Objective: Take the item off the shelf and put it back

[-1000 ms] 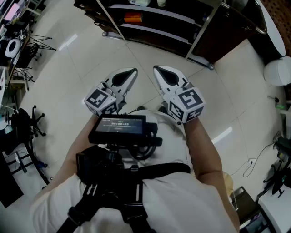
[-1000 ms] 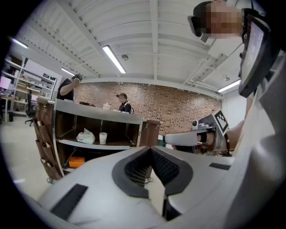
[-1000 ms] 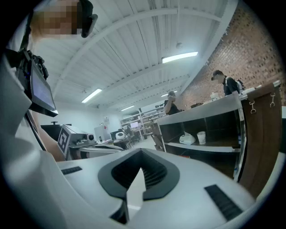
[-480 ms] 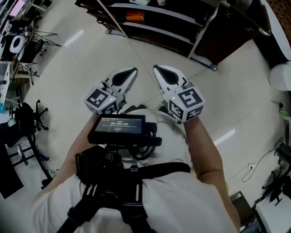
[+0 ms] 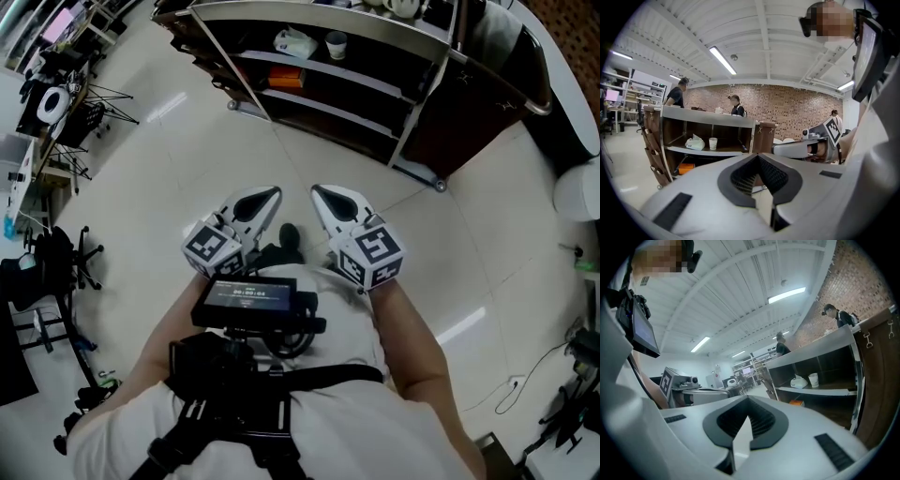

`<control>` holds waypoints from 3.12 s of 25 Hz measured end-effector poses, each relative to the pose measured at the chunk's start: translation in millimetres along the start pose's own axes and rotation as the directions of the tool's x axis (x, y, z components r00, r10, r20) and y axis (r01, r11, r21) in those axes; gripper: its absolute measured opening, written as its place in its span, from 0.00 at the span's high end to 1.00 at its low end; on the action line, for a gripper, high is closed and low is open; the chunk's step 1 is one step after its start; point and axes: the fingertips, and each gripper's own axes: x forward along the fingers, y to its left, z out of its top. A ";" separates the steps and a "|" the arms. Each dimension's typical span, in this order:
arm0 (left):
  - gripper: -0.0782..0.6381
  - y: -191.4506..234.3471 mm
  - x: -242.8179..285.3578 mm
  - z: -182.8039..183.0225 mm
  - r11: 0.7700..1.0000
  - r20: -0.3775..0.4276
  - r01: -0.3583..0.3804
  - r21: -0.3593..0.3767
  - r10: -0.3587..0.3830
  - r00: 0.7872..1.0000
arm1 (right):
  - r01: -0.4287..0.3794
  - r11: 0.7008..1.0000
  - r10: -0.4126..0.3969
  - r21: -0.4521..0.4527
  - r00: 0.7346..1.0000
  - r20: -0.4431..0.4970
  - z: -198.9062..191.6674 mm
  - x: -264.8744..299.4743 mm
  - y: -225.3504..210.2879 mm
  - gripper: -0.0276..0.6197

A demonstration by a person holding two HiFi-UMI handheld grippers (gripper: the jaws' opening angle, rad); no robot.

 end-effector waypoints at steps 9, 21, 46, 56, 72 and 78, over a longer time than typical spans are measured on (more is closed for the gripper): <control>0.88 30.3 12.8 1.0 0.998 0.019 0.045 -0.044 -0.044 0.999 | 0.052 0.998 -0.053 -0.020 0.998 -0.045 1.6 25.7 -12.4 0.94; 0.88 144.4 60.2 24.0 0.982 0.044 0.161 -0.097 -0.157 0.987 | 0.201 0.978 -0.206 -0.052 0.972 -0.111 25.8 111.8 -70.0 0.94; 0.88 316.2 70.0 50.8 0.961 0.041 0.260 -0.093 -0.257 0.966 | 0.364 0.928 -0.372 -0.081 0.918 -0.137 54.0 251.8 -114.6 0.94; 0.88 321.3 81.4 61.8 0.971 0.027 0.219 -0.095 -0.218 0.976 | 0.321 0.944 -0.327 -0.072 0.938 -0.116 62.0 264.3 -129.2 0.94; 0.88 303.4 120.5 54.6 0.980 0.025 0.136 -0.148 -0.133 0.991 | 0.314 0.936 -0.334 -0.162 0.935 -0.119 75.1 252.2 -203.5 0.94; 0.88 310.7 116.9 36.2 0.979 0.015 0.093 -0.184 -0.091 0.996 | 0.350 0.861 -0.447 -0.369 0.867 -0.220 55.4 268.0 -267.0 0.86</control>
